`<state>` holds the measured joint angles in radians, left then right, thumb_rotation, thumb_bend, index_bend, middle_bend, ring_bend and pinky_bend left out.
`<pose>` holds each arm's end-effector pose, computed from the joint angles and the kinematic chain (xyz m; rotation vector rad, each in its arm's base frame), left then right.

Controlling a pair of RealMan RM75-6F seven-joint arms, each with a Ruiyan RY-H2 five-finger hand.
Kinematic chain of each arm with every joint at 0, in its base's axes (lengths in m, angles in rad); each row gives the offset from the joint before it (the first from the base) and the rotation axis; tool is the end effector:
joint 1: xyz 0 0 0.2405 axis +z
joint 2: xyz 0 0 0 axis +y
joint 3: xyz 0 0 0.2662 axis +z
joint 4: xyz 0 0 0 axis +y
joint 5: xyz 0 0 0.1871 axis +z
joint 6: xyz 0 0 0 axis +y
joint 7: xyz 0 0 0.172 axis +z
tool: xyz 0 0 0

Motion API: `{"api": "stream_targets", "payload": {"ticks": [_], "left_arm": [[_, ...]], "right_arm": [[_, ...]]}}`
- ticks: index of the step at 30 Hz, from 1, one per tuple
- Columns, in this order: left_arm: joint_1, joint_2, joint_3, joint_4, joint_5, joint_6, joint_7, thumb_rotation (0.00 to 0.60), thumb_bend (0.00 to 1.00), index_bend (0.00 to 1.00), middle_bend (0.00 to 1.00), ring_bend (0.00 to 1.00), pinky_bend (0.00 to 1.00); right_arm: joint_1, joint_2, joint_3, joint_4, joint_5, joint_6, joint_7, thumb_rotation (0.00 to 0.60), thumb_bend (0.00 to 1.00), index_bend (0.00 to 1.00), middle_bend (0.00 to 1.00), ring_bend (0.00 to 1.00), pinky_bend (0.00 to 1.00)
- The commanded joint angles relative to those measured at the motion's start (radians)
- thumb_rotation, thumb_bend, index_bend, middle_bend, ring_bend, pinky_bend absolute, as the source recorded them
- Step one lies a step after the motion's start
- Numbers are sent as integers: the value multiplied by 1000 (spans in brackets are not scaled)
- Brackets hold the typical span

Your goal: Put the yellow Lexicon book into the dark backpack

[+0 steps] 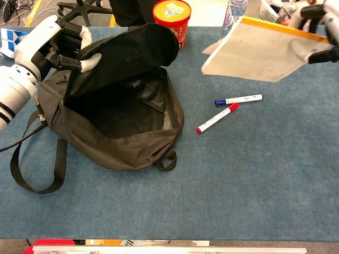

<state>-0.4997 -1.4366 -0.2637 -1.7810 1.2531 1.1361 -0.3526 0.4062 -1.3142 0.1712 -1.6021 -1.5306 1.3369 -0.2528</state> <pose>-0.1498 0.3232 0.0610 -1.3180 -1.6579 -1.5904 -0.2013 -0.3080 0.1191 1.6274 -0.6310 1.1019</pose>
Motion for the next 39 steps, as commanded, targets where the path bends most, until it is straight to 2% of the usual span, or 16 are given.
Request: {"api": "stream_targets", "payload": {"ticks": [1, 18, 26, 39], "left_arm": [[0, 13, -12, -30, -19, 1, 7, 600, 367, 780, 832, 798, 988], [-18, 56, -59, -153, -133, -26, 36, 600, 367, 774, 831, 797, 987], [-13, 71, -64, -156, -152, -21, 37, 600, 367, 772, 831, 797, 988], [-12, 107, -86, -176, -207, -47, 7, 600, 366, 766, 834, 797, 988]], "right_arm": [[32, -37, -1, 10, -17, -26, -18, 600, 543, 903, 717, 573, 707], [172, -247, 15, 153, -112, -54, -83, 600, 542, 905, 730, 588, 715], [214, -315, 38, 159, -52, -101, -66, 600, 542, 911, 732, 592, 720], [292, -461, 25, 338, -117, -75, -45, 600, 541, 914, 738, 596, 720]]}}
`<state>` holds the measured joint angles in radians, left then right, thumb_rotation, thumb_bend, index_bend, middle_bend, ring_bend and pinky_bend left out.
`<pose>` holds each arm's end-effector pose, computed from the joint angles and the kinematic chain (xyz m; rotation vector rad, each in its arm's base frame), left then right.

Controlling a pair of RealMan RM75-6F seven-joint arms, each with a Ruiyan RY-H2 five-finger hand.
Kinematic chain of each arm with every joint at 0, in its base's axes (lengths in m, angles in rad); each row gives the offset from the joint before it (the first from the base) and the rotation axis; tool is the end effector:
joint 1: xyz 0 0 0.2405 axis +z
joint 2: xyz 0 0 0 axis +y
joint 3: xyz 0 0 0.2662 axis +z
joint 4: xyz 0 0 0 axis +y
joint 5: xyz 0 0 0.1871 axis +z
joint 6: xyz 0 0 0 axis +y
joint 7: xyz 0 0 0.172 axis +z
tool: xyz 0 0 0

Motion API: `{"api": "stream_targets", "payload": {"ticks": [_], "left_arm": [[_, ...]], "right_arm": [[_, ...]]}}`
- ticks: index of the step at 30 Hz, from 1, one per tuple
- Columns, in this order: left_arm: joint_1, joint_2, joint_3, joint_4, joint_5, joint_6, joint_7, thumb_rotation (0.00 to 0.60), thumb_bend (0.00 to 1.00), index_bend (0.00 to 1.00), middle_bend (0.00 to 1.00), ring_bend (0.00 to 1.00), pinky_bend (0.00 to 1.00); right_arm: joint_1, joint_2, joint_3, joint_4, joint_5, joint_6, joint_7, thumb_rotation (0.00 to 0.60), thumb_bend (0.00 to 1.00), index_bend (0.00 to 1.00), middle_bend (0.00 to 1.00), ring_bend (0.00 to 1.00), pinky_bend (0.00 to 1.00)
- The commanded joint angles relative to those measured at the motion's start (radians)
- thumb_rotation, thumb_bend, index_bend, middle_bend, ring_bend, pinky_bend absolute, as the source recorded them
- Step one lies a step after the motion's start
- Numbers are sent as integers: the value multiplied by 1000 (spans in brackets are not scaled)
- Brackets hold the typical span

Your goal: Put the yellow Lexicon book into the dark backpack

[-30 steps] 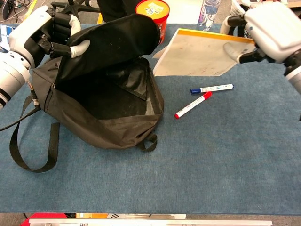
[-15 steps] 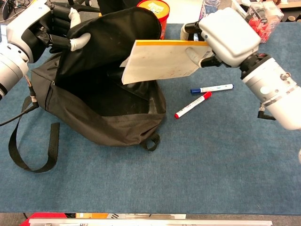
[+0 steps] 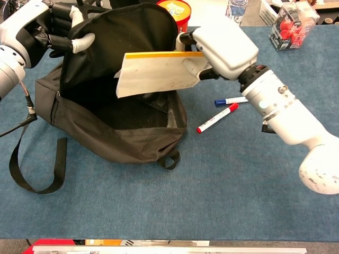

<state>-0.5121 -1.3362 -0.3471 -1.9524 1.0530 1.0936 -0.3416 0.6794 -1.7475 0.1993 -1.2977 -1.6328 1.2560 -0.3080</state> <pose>-0.1374 0.3278 0.0880 -1.1719 -1.8160 -1.5941 -0.0894 -0.3375 -0.0101 1.8374 -0.4544 1.3275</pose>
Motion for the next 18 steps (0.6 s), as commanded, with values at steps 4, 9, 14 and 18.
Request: {"api": "stream_targets", "payload": {"ticks": [4, 9, 14, 18], "left_arm": [[3, 17, -5, -8, -15, -9, -10, 600, 367, 765, 834, 796, 988], [2, 28, -11, -12, -31, -18, -18, 600, 367, 765, 834, 796, 988], [2, 33, -15, -11, -41, -19, -19, 600, 367, 764, 834, 796, 988], [3, 39, -20, -16, -58, -26, -29, 600, 367, 763, 834, 796, 988]], "right_arm": [[42, -71, 3, 84, -26, 21, 30, 600, 542, 914, 738, 596, 720], [71, -127, 6, 161, -41, 39, 59, 600, 541, 916, 739, 597, 720], [91, -162, 8, 221, -50, 59, 93, 600, 541, 916, 738, 598, 721], [120, -194, 14, 282, -73, 88, 120, 600, 541, 917, 739, 597, 721]]}}
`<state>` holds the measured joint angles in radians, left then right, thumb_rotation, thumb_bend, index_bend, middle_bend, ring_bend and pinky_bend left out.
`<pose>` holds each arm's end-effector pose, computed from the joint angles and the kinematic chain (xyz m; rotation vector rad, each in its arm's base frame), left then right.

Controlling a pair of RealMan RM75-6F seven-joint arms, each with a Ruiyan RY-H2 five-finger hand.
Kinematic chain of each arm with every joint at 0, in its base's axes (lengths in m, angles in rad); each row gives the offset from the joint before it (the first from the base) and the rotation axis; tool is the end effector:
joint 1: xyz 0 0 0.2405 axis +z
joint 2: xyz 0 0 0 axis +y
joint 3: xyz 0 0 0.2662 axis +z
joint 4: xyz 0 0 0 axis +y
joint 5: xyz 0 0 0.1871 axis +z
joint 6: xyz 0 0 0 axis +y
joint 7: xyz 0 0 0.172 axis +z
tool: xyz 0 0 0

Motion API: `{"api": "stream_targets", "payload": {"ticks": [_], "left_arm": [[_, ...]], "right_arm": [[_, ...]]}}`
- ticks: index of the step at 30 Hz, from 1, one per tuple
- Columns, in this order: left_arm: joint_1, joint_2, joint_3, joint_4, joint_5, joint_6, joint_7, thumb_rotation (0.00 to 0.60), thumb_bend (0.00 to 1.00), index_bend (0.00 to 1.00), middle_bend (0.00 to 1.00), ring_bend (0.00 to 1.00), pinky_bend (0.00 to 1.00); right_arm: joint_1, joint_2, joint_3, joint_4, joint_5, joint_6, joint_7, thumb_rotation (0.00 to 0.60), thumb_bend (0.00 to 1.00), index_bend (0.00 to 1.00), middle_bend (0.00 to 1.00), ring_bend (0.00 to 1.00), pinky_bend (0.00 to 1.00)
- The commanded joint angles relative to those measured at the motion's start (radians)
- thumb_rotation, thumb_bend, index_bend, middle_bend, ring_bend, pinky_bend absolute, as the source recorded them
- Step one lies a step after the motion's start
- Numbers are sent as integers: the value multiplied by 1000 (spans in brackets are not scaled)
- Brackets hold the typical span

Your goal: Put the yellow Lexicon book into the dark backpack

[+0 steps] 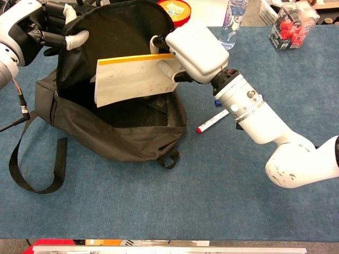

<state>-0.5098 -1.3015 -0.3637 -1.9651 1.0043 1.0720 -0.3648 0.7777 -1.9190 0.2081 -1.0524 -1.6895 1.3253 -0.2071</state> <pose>-0.1434 0.3307 0.0953 -1.1255 -1.8531 -1.5765 -0.0575 -0.3446 -0.0429 1.8271 -0.3715 1.4491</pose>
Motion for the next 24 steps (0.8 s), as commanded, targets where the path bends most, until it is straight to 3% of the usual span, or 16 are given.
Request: {"api": "stream_targets", "payload": {"ticks": [1, 9, 24], "left_arm": [[1, 7, -5, -6, -12, -6, -8, 600, 367, 763, 834, 796, 988], [6, 29, -13, -18, -28, -12, -19, 600, 367, 761, 834, 796, 988], [8, 73, -31, -36, -89, -52, -56, 600, 367, 760, 834, 796, 988]], "right_arm": [[29, -30, 7, 50, -18, 24, 27, 600, 541, 917, 738, 597, 721], [68, -60, 4, 125, -37, 55, 65, 600, 541, 916, 738, 599, 721], [115, -162, -57, 357, -48, 42, 141, 600, 533, 916, 741, 601, 721]]}}
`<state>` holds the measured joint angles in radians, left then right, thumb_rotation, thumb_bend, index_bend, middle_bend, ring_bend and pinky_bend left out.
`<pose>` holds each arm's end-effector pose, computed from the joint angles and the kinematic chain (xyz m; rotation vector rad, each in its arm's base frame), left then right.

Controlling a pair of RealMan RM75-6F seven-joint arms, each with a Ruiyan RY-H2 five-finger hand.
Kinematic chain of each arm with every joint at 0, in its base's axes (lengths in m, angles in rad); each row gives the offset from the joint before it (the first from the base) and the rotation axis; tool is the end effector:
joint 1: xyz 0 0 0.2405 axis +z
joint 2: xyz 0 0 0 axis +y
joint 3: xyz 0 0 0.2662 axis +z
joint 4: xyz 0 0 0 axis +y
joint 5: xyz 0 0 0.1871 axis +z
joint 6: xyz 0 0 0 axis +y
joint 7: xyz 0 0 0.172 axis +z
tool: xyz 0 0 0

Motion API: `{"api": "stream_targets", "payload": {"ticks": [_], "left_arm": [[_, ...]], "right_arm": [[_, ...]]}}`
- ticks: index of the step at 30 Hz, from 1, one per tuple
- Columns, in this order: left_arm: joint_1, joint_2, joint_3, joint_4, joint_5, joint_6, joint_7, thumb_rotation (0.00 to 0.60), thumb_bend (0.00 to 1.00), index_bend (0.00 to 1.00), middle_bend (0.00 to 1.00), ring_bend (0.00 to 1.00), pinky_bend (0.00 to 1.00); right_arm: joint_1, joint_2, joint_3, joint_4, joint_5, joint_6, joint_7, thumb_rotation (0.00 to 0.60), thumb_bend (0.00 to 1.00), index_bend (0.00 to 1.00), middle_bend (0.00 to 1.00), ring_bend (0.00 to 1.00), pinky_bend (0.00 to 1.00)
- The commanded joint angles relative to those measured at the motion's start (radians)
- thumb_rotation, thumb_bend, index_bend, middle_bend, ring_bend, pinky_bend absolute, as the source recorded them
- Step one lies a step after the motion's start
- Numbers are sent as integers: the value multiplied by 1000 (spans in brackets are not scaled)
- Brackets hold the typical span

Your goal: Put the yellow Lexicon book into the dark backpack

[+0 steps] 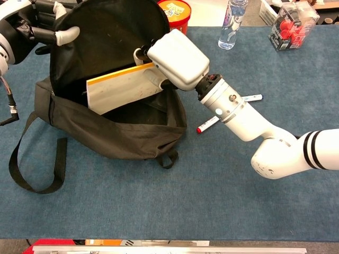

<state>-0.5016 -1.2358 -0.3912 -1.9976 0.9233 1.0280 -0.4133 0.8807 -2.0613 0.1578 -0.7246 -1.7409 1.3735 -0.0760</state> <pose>-0.1516 0.3322 0.1079 -1.0435 -1.9311 -1.5495 -0.0429 -0.3513 -0.0770 1.9073 -0.2211 1.4641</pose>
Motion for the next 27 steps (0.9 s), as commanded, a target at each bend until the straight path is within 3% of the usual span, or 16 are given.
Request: {"api": "stream_targets", "payload": {"ticks": [1, 20, 27], "left_arm": [[0, 10, -5, -5, -11, -11, -9, 600, 367, 760, 834, 796, 988], [6, 60, -14, -36, -54, -60, -54, 600, 367, 755, 833, 796, 988], [6, 89, -32, -51, -97, -81, -83, 600, 367, 752, 833, 796, 990]], "right_arm": [[16, -26, -6, 41, 6, -10, 12, 600, 533, 917, 741, 601, 721], [120, -136, 33, 253, 62, 6, 67, 600, 521, 917, 743, 601, 721], [119, -168, 0, 286, 68, -26, 85, 600, 508, 917, 742, 601, 721]]}}
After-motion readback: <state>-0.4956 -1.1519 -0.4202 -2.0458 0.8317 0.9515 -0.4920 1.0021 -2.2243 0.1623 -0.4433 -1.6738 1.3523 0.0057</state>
